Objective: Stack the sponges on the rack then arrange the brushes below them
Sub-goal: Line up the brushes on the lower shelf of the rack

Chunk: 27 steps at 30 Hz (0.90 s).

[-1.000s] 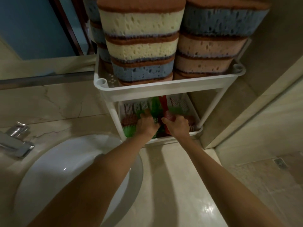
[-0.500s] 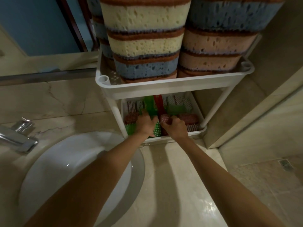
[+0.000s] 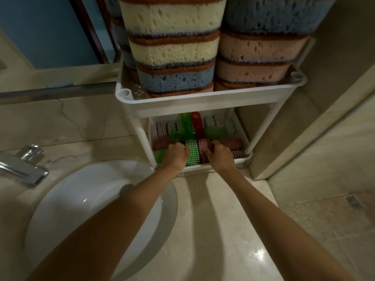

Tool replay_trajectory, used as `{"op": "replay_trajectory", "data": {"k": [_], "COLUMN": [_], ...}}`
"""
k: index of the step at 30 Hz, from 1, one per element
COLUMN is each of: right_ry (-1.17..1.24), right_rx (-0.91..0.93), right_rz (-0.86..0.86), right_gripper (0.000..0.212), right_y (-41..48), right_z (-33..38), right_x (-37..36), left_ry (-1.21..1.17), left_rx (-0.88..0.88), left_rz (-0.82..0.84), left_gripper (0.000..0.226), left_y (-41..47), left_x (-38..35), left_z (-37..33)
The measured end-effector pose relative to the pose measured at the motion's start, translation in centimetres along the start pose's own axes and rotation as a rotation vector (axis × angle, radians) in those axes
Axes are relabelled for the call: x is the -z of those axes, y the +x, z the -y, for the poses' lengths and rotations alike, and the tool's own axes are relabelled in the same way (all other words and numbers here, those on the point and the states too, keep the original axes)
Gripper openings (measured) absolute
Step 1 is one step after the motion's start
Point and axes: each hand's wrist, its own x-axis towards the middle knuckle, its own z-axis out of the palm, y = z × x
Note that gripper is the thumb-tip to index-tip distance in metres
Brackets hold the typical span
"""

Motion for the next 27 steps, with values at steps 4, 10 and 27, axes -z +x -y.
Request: {"op": "replay_trajectory", "data": {"k": [4,10,27], "right_ry": [-0.023,-0.045,-0.053], "right_rx": [0.016,0.014,0.053], "right_rz": [0.005,0.044,0.036], "right_gripper": [0.033,0.032,0.029], "right_y": [-0.1,-0.2,-1.3], "right_z": [-0.2,-0.5,-0.5], "right_x": [0.1,0.4,0.9], "left_ry": [-0.038,0.036,0.013], "left_rx": [-0.020,-0.047,-0.017], "left_rz": [0.075,-0.040,0.122], "left_gripper": [0.037,0.021,0.045], "left_y": [-0.2,-0.8,-1.4], "left_x": [-0.2,0.6,0.9], "left_z": [0.1,-0.7,-2.1]}}
